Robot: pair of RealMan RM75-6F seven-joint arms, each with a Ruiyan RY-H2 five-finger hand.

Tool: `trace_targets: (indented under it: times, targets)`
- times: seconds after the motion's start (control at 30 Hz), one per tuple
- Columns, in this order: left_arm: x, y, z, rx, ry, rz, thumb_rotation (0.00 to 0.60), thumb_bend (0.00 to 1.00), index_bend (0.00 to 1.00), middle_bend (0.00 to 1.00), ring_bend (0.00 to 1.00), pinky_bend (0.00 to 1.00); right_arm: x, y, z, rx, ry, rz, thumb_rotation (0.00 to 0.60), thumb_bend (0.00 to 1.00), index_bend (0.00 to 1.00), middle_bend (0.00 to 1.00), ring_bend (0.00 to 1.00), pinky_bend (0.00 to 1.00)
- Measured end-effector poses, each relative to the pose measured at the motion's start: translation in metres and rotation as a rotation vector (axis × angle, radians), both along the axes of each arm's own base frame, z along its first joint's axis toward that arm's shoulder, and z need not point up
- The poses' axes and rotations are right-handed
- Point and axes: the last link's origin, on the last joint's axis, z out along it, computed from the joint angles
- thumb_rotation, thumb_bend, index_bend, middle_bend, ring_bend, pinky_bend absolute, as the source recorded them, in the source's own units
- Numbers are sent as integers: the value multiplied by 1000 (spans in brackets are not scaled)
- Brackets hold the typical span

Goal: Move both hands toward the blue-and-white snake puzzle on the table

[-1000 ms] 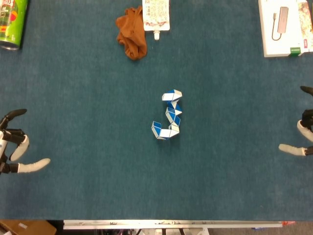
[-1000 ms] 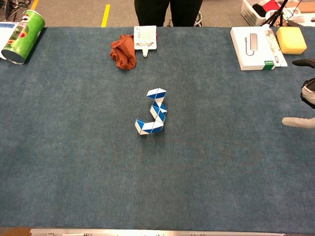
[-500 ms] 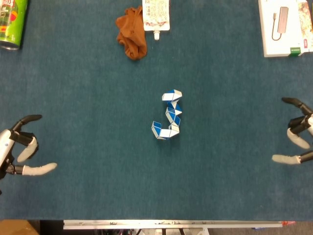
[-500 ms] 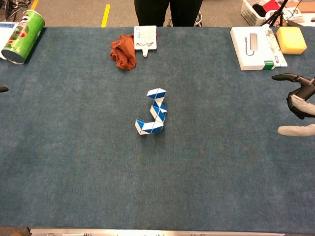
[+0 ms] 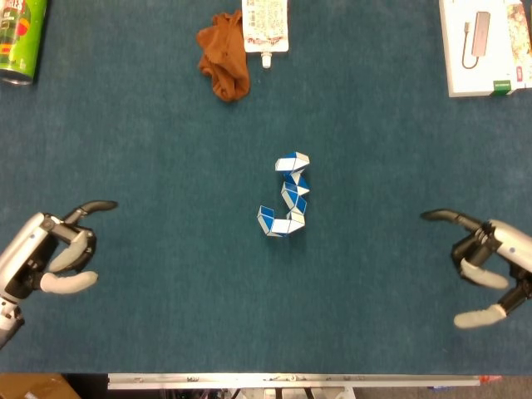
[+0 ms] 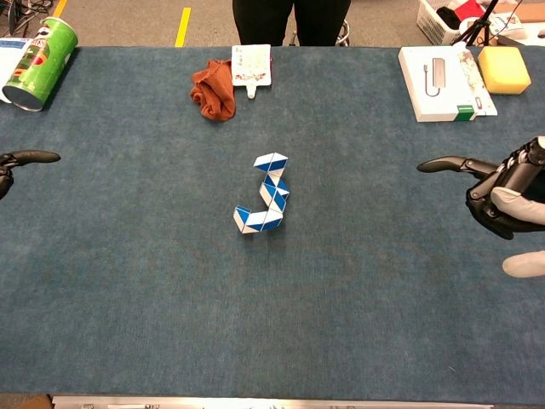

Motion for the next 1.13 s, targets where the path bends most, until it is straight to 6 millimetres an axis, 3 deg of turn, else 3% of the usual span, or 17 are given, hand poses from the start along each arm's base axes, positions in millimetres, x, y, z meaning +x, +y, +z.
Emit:
trace_targets:
  times: [0.47,1.13]
  targets:
    - [9,-1,5,-245,-156,0,340,0,1000,1000,788,170,9,3,6,227,-108,18,456,0,1000,1000,756,116]
    - [7,-1,5,-267,-167,0,336,0,1000,1000,791,177,1,3,15,201,-102,-5,456,0,1000,1000,761,120]
